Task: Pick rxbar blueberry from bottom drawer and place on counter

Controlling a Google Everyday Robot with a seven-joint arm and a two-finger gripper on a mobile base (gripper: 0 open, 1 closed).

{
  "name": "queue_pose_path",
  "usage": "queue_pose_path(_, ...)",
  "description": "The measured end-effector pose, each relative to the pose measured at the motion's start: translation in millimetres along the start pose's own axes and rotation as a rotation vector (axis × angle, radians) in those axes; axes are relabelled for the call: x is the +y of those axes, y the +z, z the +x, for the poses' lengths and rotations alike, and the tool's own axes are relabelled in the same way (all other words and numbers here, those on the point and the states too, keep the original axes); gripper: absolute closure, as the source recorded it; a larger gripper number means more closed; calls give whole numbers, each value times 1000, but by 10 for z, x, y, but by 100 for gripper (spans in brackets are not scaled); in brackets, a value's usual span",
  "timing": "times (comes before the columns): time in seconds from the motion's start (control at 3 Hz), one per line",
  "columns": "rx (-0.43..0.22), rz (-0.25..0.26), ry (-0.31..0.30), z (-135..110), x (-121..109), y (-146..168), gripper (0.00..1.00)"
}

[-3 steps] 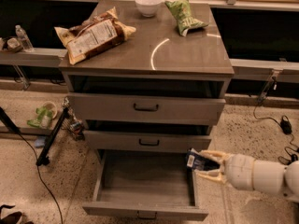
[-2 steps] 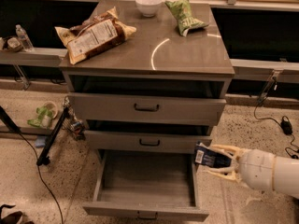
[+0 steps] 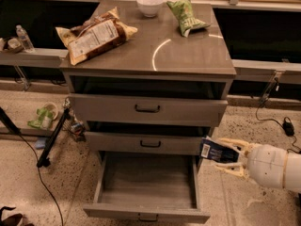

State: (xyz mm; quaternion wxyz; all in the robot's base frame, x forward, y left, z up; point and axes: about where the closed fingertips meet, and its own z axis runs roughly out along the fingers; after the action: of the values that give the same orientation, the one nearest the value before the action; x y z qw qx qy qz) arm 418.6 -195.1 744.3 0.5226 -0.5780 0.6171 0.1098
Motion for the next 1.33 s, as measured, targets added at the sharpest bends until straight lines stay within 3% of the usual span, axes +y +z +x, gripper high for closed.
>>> queue_pose_path(0.33, -22, 67, -129, -429, -588, -63, 100)
queue_pose_path(0.67, -58, 149, -251, -897, -1461, -80, 100)
queue_pose_path(1.0, -86, 168, -294, -1120, -1929, 38, 100)
queue_pose_path(1.33, -99, 178, -300, -1189, -2023, 53, 100)
